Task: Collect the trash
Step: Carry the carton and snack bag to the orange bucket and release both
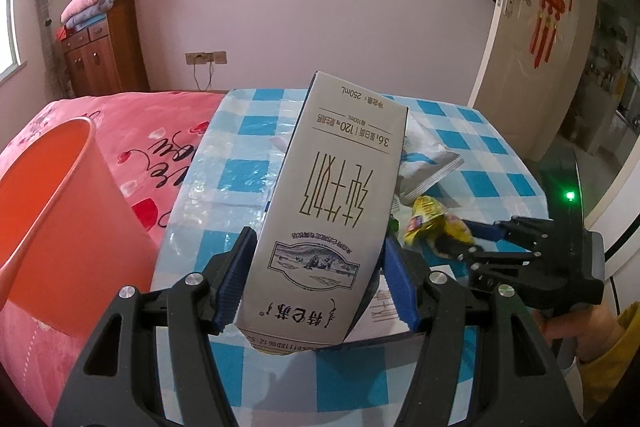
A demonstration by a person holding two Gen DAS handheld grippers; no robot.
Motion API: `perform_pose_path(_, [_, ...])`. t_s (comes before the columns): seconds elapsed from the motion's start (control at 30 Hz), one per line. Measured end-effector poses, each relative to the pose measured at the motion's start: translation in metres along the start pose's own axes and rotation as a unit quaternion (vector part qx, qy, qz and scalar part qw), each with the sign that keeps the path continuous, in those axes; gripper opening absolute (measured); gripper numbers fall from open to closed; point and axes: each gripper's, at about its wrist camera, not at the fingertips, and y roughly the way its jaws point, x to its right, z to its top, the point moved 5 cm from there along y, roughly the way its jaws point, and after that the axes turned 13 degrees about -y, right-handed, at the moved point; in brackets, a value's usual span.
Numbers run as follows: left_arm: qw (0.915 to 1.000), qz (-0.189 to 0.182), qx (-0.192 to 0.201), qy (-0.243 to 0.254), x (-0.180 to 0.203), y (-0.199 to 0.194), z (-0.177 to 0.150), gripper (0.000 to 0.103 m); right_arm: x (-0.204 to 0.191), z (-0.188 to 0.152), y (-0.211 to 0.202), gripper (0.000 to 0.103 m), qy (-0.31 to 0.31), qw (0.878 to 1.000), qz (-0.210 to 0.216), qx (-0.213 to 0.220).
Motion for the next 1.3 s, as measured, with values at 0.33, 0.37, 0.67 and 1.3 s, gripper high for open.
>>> perform_pose_path(0.33, [0.9996,-0.018,0.015,-0.013,-0.012,-0.013,-0.002,0.063,-0.003,0.002,-0.031,0.027,0.015,0.999,-0.045,0.018])
perform_pose_path(0.37, [0.9995,-0.021,0.019,-0.015,-0.014,-0.015,-0.001,0.063,-0.003,0.005,-0.036,0.027,0.016,0.999,-0.046,0.023])
perform_pose_path(0.67, [0.9957,-0.017,0.082,-0.041,-0.044,-0.056,0.025,0.063,-0.037,0.064,-0.076,0.027,0.019,0.996,0.02,0.087])
perform_pose_path(1.3, [0.9636,0.167,0.13,-0.163,-0.217,-0.078,0.066,0.066,-0.255,0.233,-0.046,0.028,-0.098,0.959,0.226,0.138])
